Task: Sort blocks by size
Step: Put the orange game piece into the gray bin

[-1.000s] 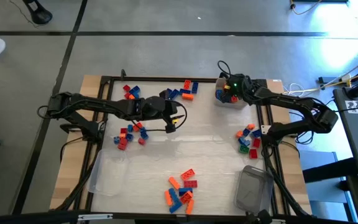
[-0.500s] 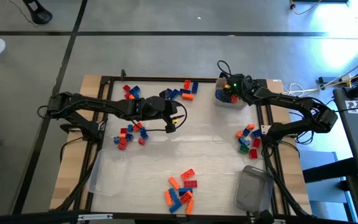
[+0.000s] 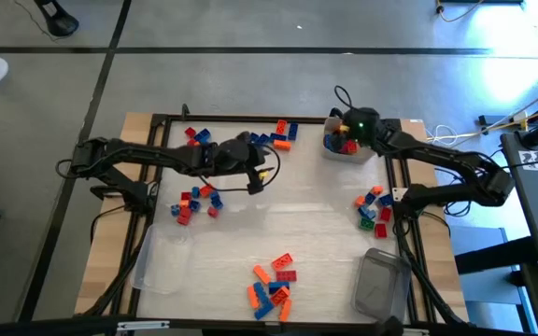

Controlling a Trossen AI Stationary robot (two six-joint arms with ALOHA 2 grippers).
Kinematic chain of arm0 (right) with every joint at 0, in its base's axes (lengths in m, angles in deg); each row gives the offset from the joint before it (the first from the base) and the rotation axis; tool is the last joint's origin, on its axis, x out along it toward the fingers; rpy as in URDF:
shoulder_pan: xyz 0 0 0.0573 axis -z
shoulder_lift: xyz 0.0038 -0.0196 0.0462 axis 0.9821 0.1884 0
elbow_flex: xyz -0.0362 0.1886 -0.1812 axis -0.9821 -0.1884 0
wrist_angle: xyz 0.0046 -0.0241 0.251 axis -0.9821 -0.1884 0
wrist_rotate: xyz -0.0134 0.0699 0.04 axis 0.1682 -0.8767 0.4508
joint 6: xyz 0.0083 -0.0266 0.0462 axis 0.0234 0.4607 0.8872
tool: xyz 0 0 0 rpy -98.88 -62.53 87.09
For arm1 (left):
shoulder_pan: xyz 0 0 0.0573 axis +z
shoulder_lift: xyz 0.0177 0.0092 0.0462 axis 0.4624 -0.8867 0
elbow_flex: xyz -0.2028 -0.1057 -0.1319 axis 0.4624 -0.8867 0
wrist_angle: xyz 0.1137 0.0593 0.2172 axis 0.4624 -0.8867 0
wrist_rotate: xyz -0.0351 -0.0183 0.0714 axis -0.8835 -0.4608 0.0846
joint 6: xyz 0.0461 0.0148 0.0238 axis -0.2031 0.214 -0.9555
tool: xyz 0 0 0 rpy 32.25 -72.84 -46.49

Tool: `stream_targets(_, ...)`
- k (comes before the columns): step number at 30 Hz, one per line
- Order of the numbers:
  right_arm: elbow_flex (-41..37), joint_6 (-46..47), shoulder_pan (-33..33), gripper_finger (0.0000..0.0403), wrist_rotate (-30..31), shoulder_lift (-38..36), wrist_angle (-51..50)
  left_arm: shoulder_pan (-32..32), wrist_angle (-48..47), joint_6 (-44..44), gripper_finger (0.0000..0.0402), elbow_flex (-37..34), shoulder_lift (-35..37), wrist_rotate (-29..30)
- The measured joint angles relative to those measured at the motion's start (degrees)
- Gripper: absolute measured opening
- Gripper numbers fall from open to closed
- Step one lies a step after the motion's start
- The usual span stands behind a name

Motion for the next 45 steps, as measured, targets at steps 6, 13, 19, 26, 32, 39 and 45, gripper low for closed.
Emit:
stream_targets(6,0.0,-0.7,-1.6,0.0294,-13.7,1.0,6.1,3.2,2.0,0.2,0.0210,-3.4,0.0,0.0)
stream_targets(13,0.1,-4.8,-9.8,0.0294,-15.7,5.0,16.0,6.2,10.1,2.4,0.0210,-11.2,0.0,-0.4)
stream_targets(19,1.2,-8.9,-13.6,0.0294,-13.1,10.3,20.7,6.6,20.1,1.4,0.0210,-17.3,0.0,-0.5)
stream_targets(26,9.2,-11.8,-15.3,0.0294,-11.5,20.1,15.1,7.7,33.0,-1.0,0.0210,-24.3,0.0,-4.8)
stream_targets(32,17.3,-16.1,-15.2,0.0294,-10.0,28.3,6.4,9.4,42.4,0.0,0.0210,-30.3,0.0,-11.2)
stream_targets(39,23.4,-18.3,-13.8,0.0294,-9.0,34.8,3.1,10.3,53.3,-0.4,0.0210,-35.8,0.0,-14.7)
stream_targets(45,24.2,-18.4,-11.3,0.0294,-11.3,37.3,2.5,10.3,52.7,-0.1,0.0210,-35.8,0.0,-15.4)
